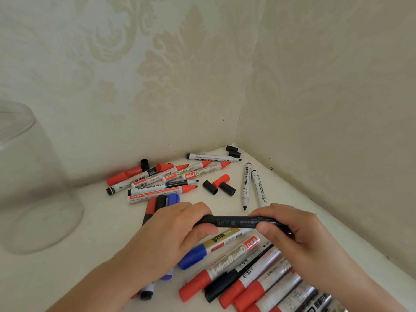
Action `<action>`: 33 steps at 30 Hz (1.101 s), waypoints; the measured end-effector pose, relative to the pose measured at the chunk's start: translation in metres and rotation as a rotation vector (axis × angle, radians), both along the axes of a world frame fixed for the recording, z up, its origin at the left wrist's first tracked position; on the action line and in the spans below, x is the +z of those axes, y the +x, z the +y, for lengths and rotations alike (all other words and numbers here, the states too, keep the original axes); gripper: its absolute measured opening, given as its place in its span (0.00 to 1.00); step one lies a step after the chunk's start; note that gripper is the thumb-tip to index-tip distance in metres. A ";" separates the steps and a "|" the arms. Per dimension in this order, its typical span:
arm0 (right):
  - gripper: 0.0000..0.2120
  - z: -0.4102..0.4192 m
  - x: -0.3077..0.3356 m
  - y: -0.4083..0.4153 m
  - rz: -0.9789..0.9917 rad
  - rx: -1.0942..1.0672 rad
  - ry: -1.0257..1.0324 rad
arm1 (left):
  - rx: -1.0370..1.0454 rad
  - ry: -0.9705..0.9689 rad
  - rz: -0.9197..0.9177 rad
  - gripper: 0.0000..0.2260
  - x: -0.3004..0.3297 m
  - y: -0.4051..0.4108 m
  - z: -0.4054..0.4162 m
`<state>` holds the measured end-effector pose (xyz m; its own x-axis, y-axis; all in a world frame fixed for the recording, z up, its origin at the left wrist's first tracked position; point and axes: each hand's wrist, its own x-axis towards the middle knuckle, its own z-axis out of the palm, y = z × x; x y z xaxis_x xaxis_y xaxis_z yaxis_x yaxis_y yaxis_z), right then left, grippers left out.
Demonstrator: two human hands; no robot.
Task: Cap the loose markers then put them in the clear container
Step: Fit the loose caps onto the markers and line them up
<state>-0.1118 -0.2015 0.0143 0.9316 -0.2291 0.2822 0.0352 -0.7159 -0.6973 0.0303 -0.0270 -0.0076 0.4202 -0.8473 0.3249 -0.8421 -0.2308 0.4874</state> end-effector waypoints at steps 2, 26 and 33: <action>0.07 0.002 0.001 0.000 0.016 -0.006 0.036 | -0.019 -0.048 -0.023 0.26 -0.005 0.003 0.000; 0.18 0.089 -0.014 0.058 0.135 0.107 -0.702 | 0.218 -0.219 0.237 0.06 -0.016 0.033 0.010; 0.09 0.041 0.011 0.050 0.087 0.007 -0.439 | 0.074 -0.018 0.067 0.10 -0.027 0.039 0.011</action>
